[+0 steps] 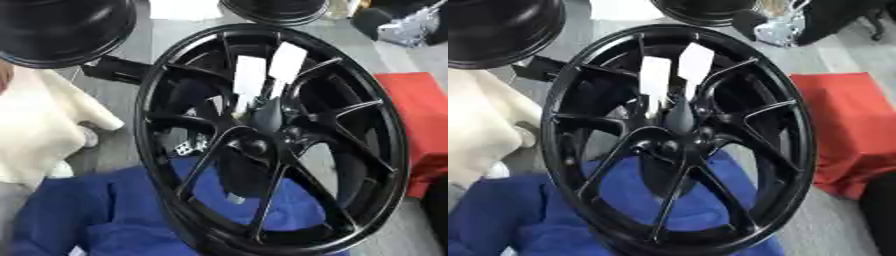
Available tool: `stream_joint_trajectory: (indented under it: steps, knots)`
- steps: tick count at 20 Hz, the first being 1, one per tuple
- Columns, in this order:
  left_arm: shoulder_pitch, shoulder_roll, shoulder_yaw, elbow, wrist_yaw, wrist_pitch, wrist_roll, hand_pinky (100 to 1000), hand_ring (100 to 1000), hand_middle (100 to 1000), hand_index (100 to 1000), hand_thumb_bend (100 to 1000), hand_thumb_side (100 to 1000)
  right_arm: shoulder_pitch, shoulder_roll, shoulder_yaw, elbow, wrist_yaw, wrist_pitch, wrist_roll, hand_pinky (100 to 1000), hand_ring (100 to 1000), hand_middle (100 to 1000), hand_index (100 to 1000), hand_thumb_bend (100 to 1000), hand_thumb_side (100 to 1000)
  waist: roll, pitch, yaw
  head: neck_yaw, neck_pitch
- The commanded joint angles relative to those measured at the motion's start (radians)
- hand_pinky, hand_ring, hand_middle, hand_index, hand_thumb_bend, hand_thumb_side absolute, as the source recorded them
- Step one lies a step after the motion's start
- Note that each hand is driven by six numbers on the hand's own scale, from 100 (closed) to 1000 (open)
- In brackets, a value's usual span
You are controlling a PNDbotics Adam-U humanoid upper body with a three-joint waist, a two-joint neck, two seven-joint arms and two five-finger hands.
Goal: Pull the pin out of the wheel hub.
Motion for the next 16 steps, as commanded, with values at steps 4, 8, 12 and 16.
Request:
stream_joint_trajectory:
  steps: [4, 8, 12, 16]
  knots:
    - [-0.012, 0.021, 0.006, -0.020, 0.004, 0.002, -0.008, 828, 813, 803, 862, 604, 616, -0.015, -0.041, 0.011, -0.055, -0.049, -0.010, 0.065, 901, 892, 827, 856, 234, 100, -0.003, -0.011, 0.002, -0.004, -0.020]
    - [-0.014, 0.021, 0.006, -0.020, 0.008, 0.002, -0.008, 828, 812, 803, 862, 601, 615, -0.018, -0.047, 0.018, -0.075, -0.052, -0.013, 0.105, 910, 897, 829, 859, 276, 100, -0.007, -0.006, 0.003, -0.005, -0.021]
    - [-0.017, 0.018, 0.004, -0.020, 0.009, 0.003, -0.010, 828, 810, 801, 861, 598, 614, -0.027, -0.045, 0.037, -0.070, -0.022, -0.021, 0.112, 919, 900, 842, 871, 301, 100, -0.009, 0.000, 0.007, -0.010, -0.033]
    - [-0.016, 0.014, 0.005, -0.020, 0.011, 0.004, -0.007, 827, 809, 799, 860, 596, 612, -0.044, -0.032, 0.044, -0.061, 0.002, -0.033, 0.111, 916, 894, 833, 866, 301, 100, -0.011, 0.008, 0.010, -0.014, -0.051]
